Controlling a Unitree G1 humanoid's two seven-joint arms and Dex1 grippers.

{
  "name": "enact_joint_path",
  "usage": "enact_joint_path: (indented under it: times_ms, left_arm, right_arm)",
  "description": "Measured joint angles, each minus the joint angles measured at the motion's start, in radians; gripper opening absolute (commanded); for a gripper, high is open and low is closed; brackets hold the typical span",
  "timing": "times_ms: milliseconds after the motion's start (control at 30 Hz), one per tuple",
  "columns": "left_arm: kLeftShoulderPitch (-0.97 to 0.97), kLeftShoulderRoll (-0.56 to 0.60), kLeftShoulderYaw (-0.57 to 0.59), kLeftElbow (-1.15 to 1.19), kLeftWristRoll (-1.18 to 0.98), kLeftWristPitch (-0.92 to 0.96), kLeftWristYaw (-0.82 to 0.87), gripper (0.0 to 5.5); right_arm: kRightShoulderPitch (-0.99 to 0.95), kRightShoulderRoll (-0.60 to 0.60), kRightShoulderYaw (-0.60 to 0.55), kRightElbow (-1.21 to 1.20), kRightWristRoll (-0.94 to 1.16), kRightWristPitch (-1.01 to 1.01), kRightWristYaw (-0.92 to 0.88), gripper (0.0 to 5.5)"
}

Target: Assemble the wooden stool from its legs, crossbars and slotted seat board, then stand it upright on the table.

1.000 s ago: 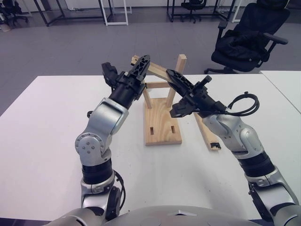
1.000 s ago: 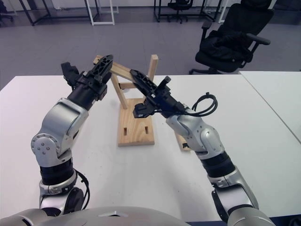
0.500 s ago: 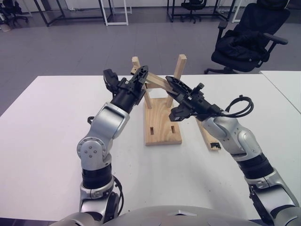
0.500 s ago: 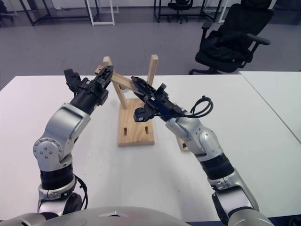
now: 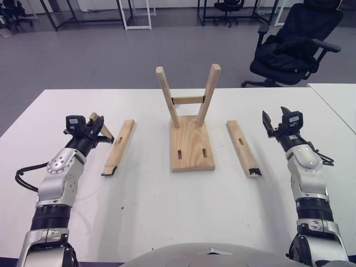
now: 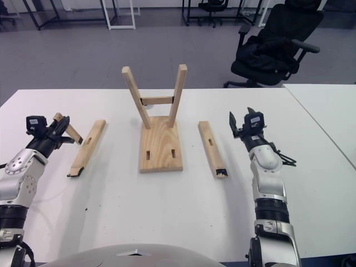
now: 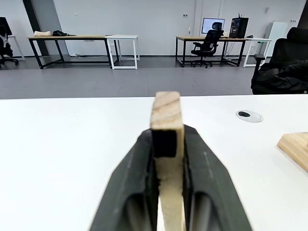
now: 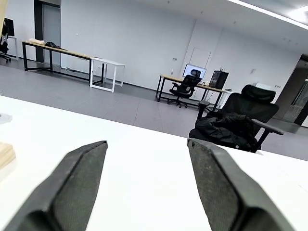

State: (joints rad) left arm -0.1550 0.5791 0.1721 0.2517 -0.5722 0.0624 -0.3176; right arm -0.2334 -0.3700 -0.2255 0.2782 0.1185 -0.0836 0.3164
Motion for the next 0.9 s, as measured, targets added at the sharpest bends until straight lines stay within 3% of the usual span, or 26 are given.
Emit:
enact_joint_path:
  times_ms: [100, 333, 900]
  left_arm:
    - [-0.051, -0.029, 0.083, 0.131, -0.009, -0.046, -0.069, 0.41]
    - [-0.107, -0.126, 0.215, 0.128, -0.143, 0.035, -0.109, 0.41]
    - [-0.085, -0.162, 0.215, 0.058, -0.060, 0.158, -0.116, 0.41]
  right_arm:
    - [0.002, 0.002, 0.015, 0.028, 0.001, -0.014, 0.017, 3.08]
    - [0.010, 0.012, 0.042, 0.062, -0.006, -0.050, 0.018, 3.08]
    - [0.013, 0.032, 0.074, 0.066, -0.009, -0.059, -0.001, 3.08]
